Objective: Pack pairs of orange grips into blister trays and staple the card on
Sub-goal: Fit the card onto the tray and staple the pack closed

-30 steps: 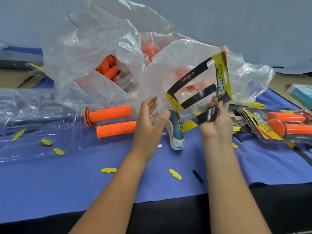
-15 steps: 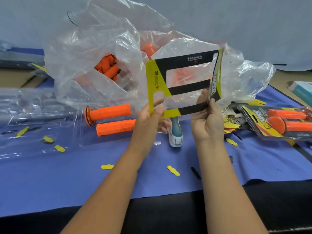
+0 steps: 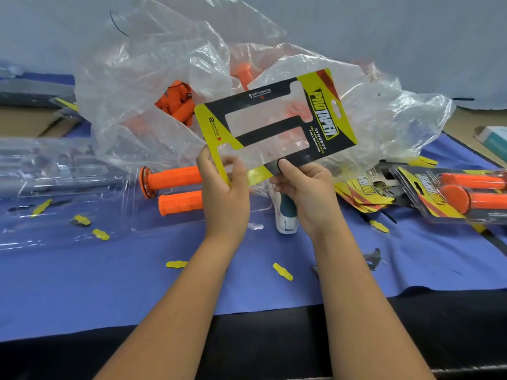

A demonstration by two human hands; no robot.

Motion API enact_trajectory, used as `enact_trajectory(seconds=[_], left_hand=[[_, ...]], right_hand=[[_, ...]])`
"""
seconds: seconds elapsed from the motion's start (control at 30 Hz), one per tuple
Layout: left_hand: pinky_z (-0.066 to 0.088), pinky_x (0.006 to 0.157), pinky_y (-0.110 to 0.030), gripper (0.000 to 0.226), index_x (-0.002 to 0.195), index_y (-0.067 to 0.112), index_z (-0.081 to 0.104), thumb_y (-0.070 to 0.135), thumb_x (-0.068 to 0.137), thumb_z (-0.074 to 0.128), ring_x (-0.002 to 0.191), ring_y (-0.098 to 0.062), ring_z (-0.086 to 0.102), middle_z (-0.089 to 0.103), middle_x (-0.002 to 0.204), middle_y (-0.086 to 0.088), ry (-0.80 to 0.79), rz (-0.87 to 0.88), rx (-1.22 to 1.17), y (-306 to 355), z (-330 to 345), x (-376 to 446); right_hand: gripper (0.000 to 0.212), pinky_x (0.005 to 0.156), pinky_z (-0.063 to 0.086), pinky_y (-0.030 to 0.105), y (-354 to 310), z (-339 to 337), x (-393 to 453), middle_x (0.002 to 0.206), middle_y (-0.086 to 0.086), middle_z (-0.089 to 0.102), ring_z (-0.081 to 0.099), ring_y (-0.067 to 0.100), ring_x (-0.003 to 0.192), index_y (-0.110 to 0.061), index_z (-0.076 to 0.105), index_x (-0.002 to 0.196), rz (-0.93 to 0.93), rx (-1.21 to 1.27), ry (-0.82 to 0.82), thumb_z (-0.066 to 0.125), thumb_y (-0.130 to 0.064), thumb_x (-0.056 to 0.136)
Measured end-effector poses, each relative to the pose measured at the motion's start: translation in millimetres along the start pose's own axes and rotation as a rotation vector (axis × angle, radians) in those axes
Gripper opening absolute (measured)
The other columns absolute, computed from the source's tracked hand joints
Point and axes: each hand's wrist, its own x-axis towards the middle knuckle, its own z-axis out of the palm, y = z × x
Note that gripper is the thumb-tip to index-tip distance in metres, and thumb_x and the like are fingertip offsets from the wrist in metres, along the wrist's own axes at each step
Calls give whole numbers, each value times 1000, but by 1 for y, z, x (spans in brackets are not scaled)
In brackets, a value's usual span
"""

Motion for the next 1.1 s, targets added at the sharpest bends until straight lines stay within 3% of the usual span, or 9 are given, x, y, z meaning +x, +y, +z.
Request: enact_trajectory(seconds=[0.03,0.1,0.17,0.23,0.3,0.4,0.6,0.8,1.1], left_hand=[[47,94,-24,43,135,15,37,21,95,52,110,-6,52,51,127,-1,40,75,50,1,-1,-2],[27,106,-13,52,136,5,39,19,89,58,130,-13,33,33,142,-16,126,258,165,1,-5,-1],[24,111,-27,43,127,8,53,16,85,62,134,-23,32,38,141,-17,136,407,316,2,-9,5],[27,108,-45,25,109,17,66,19,83,64,130,-27,42,55,131,-6,85,514,512,-1,-9,6],[25,103,-43,16,99,23,70,24,84,65,125,-20,46,65,115,6,-12,554,639,-3,-6,1],[24,92,-35,23,105,23,70,29,85,62,112,-13,48,68,103,9,-163,561,660,-6,-3,-5],[38,92,-38,27,112,16,68,25,86,66,105,-27,56,69,106,2,-279,475,598,-9,-6,-1],[42,82,-29,27,107,15,71,28,84,71,96,-22,53,70,100,2,-248,505,583,-8,-8,1],[42,81,-27,27,107,14,73,26,82,73,95,-26,54,70,97,0,-262,477,571,-10,-7,1]], right_hand=[[14,69,54,29,0,0,0,67,8,69,65,19,66,-6,71,85,-2,4,27,62,-10,94],[15,75,54,36,0,-1,1,66,10,67,63,21,66,-3,70,83,2,10,73,63,-11,94],[16,74,53,37,0,0,1,66,11,65,61,21,64,0,69,81,3,1,96,64,-10,93],[15,69,52,34,0,1,1,65,10,65,59,17,59,0,70,81,-8,-22,98,66,-10,92],[14,63,51,28,0,3,0,66,8,67,58,15,57,-1,71,81,-28,-60,86,68,-11,91],[15,58,49,24,0,3,-1,63,6,67,58,14,56,-3,72,79,-54,-109,75,69,-13,90],[18,51,45,17,-1,4,-3,55,-3,64,55,7,50,-10,70,72,-77,-143,84,70,-15,89],[21,48,43,15,-2,5,-5,51,-6,61,52,4,47,-13,68,69,-76,-151,85,70,-13,90],[17,48,43,12,-3,6,-5,53,-9,64,56,1,47,-13,68,73,-99,-130,76,69,-10,90]])
